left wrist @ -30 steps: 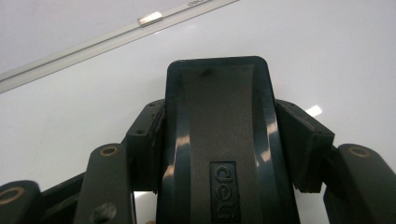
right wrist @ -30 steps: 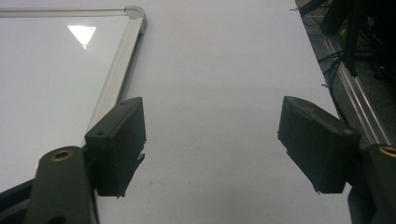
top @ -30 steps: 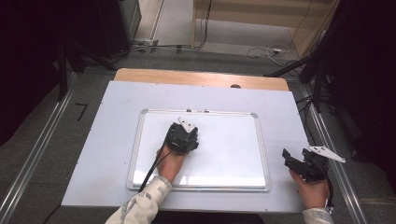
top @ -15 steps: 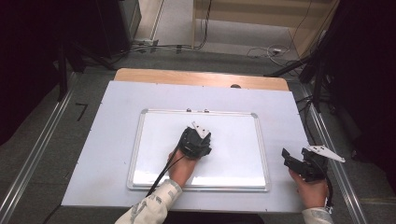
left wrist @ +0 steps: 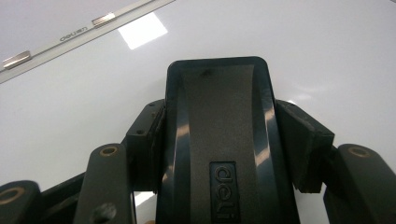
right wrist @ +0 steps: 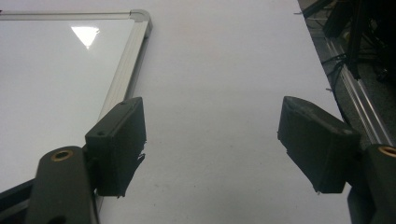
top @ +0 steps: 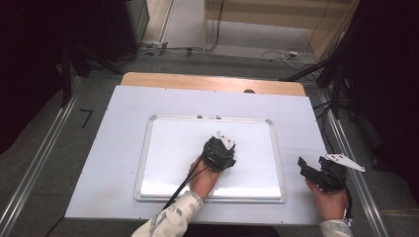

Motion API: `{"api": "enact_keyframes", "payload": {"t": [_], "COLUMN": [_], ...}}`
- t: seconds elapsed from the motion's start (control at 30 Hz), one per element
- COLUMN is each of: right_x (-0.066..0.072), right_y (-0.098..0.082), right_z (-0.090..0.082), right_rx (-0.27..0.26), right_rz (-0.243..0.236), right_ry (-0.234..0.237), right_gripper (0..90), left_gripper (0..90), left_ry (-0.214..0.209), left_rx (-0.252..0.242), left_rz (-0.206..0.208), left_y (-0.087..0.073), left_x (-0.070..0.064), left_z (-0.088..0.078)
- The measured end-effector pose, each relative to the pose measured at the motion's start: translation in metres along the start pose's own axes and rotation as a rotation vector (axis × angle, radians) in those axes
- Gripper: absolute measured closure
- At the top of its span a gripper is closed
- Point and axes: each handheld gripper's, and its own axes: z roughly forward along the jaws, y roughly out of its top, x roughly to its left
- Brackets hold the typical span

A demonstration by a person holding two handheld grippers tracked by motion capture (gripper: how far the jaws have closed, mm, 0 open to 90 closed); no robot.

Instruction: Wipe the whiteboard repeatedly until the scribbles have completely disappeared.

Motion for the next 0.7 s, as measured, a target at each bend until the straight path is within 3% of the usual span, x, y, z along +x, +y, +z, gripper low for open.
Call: {"api": "enact_keyframes", "payload": {"t": [0.13, 0.27, 0.47, 0.7], "right_x": [0.000, -0.001, -0.001, -0.002], "right_y": [0.000, 0.000, -0.001, -0.001], "right_z": [0.000, 0.000, 0.001, -0.001], "right_rx": [0.000, 0.001, 0.006, 0.003], "right_rz": [-0.003, 0.001, 0.002, 0.002], "right_ry": [0.000, 0.000, -0.003, -0.005], "right_gripper": [22.4, 22.4, 22.4, 22.4], "left_gripper": [40.4, 40.4, 40.4, 40.3], "left_ry": [-0.015, -0.039, -0.061, -0.030], "left_rx": [-0.003, 0.000, 0.000, 0.008], "left_rz": [0.004, 0.034, 0.051, 0.037], "left_y": [-0.001, -0.004, -0.010, -0.010], "left_x": [-0.003, -0.003, 0.002, 0.018], "left_z": [-0.001, -0.006, -0.011, -0.010]}}
